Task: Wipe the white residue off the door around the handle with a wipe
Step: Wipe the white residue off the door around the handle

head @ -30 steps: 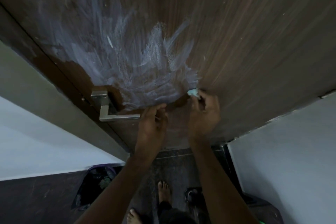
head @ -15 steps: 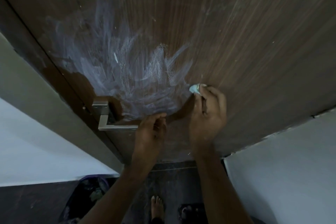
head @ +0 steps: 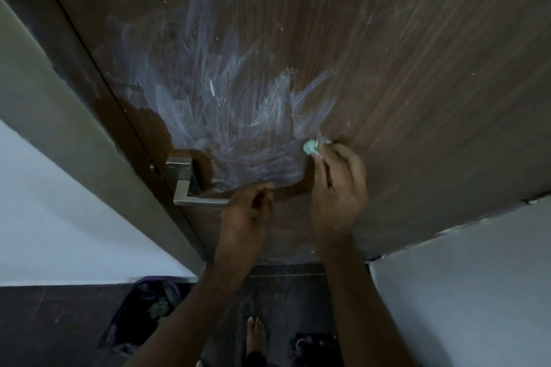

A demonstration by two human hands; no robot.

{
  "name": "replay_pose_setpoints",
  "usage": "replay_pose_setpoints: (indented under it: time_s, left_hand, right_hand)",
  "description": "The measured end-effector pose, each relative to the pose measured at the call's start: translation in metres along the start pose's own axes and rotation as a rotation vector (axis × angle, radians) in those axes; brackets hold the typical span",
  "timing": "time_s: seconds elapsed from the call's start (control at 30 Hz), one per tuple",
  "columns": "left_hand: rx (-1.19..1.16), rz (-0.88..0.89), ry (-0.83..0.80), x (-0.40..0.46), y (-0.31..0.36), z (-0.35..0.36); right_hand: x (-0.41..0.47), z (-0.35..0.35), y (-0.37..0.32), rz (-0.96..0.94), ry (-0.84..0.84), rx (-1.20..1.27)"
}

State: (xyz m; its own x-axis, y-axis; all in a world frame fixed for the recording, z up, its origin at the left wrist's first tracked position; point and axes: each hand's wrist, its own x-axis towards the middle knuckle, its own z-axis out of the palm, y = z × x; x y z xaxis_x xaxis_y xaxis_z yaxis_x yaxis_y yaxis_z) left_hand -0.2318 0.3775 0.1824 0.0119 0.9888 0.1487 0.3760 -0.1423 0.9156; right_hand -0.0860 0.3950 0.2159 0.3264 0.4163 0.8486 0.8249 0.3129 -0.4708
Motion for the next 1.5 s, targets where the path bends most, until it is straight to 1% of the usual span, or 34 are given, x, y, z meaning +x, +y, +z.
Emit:
replay_pose_setpoints:
  time_s: [0.07,0.13,0.17,0.27,0.33,0.4,0.43,0.53,0.6,0.67,0.8,0.87,0.93,1.07,1.13,1.2,1.27,1.3,1.37,1.43,1.5]
  left_hand:
    - [0.033,0.016,0.010,-0.001,0.002,0.000]
    - [0.062,0.015,0.012,-0.001,0.004,-0.001]
    - [0.070,0.014,0.010,-0.001,0.005,-0.001]
    - [0.084,0.022,0.009,0.000,0.007,-0.003]
    - [0.085,0.016,-0.005,0.001,0.008,-0.004]
    - [0.092,0.006,-0.008,-0.001,0.008,-0.006]
    - [0.095,0.003,-0.005,-0.001,0.007,-0.007]
    - [0.109,-0.001,0.001,-0.002,0.007,-0.010]
    - [0.124,0.008,0.012,-0.003,0.007,-0.011]
    - [0.132,0.032,0.020,-0.002,0.008,-0.012]
    - [0.152,0.084,0.042,0.002,0.010,-0.013]
    - [0.164,0.101,0.053,0.005,0.010,-0.015]
    - [0.181,0.123,0.053,0.008,0.010,-0.016]
    - [0.203,0.140,0.078,0.012,0.010,-0.023]
    - [0.199,0.156,0.107,0.013,0.008,-0.028]
    - [0.192,0.154,0.122,0.013,0.007,-0.033]
    - [0.203,0.149,0.144,0.012,0.005,-0.037]
    - [0.211,0.149,0.157,0.011,0.003,-0.038]
    - [0.215,0.137,0.166,0.007,0.000,-0.041]
    - [0.216,0.132,0.174,0.001,-0.005,-0.044]
    - [0.212,0.133,0.188,-0.003,-0.009,-0.046]
  right_hand:
    - [0.004,0.004,-0.001,-0.023,0.024,0.015]
    - [-0.010,0.006,0.002,-0.025,-0.038,0.002]
    - [-0.023,0.006,0.005,-0.010,-0.098,-0.012]
    - [-0.060,0.006,0.017,0.105,-0.353,-0.046]
    - [-0.073,0.007,0.020,0.134,-0.462,-0.088]
    - [-0.073,0.008,0.019,0.122,-0.453,-0.072]
    - [-0.067,0.009,0.015,0.126,-0.408,-0.043]
    - [-0.043,0.016,0.007,0.088,-0.203,-0.001]
    - [-0.037,0.021,0.003,0.060,-0.153,0.013]
    - [-0.046,0.022,0.004,0.055,-0.212,0.003]
    - [-0.075,0.020,0.011,0.081,-0.471,-0.053]
    - [-0.077,0.019,0.009,0.091,-0.492,-0.074]
    - [-0.067,0.018,0.002,0.083,-0.412,-0.020]
    - [-0.021,0.023,-0.013,-0.067,-0.147,0.070]
    - [-0.010,0.027,-0.017,-0.083,-0.084,0.087]
    - [-0.020,0.029,-0.017,-0.083,-0.139,0.086]
    - [-0.047,0.029,-0.010,-0.072,-0.290,0.062]
    - [-0.062,0.030,-0.004,-0.038,-0.378,0.038]
    - [-0.086,0.030,0.005,0.101,-0.521,-0.028]
    - [-0.097,0.030,0.005,0.182,-0.549,-0.054]
    - [-0.094,0.032,-0.003,0.181,-0.522,-0.031]
